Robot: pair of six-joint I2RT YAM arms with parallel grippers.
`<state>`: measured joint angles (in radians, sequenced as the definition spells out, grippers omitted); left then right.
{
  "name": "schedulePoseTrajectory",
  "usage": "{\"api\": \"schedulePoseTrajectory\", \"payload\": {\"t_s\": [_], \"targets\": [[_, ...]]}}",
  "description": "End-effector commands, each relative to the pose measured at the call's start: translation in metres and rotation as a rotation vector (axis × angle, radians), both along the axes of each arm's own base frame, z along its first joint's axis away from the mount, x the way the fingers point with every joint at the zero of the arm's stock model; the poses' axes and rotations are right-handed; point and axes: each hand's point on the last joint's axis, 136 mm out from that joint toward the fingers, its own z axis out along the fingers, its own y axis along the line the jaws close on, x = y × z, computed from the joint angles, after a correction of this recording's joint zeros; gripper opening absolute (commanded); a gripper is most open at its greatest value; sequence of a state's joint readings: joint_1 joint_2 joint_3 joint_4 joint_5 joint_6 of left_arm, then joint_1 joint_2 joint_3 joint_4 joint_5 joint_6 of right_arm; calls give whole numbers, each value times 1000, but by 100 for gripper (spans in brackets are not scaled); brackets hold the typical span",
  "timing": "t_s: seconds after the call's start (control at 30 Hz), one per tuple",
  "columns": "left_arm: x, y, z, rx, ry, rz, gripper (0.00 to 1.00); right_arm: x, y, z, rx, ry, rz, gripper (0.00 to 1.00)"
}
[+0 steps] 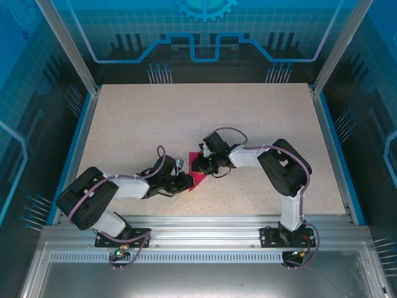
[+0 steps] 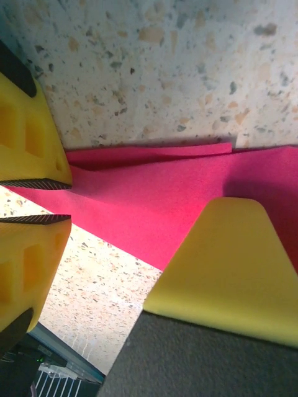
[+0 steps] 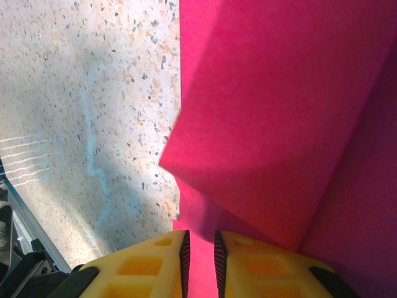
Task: Fold a paper plane with a square sheet of paper (pick it up from the middle)
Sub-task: Fourth fold the wing at the center of the table.
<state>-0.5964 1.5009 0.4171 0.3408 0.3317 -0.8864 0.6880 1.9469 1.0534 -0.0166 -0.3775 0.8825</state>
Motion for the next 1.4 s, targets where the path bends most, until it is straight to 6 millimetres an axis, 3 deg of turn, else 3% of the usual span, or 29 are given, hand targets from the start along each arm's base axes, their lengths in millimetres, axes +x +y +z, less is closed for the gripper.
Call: {"api": "schedulePoseTrajectory", "payload": {"t_s": [0.0, 0.33, 0.8, 0.97, 1.13, 1.23, 1.37], "targets": [[-23, 1, -14, 0, 81, -38, 22, -6, -17, -14, -66, 32, -20, 21], [-54, 4, -18, 23, 125, -119, 23, -6, -17, -15, -71, 33, -20, 21], [-75, 18, -28, 95, 195, -148, 23, -6, -18, -12, -74, 30, -14, 21], [-50, 22, 11, 59, 30, -68, 23, -6, -18, -11, -73, 28, -15, 22], [-12, 25, 49, 9, -76, 19, 22, -6, -17, -12, -67, 30, -20, 21], [2, 12, 61, -33, -99, 13, 20, -5, -18, -12, -69, 30, -28, 21], [16, 5, 61, -50, -119, 27, 20, -6, -18, -14, -65, 36, -37, 21]]}}
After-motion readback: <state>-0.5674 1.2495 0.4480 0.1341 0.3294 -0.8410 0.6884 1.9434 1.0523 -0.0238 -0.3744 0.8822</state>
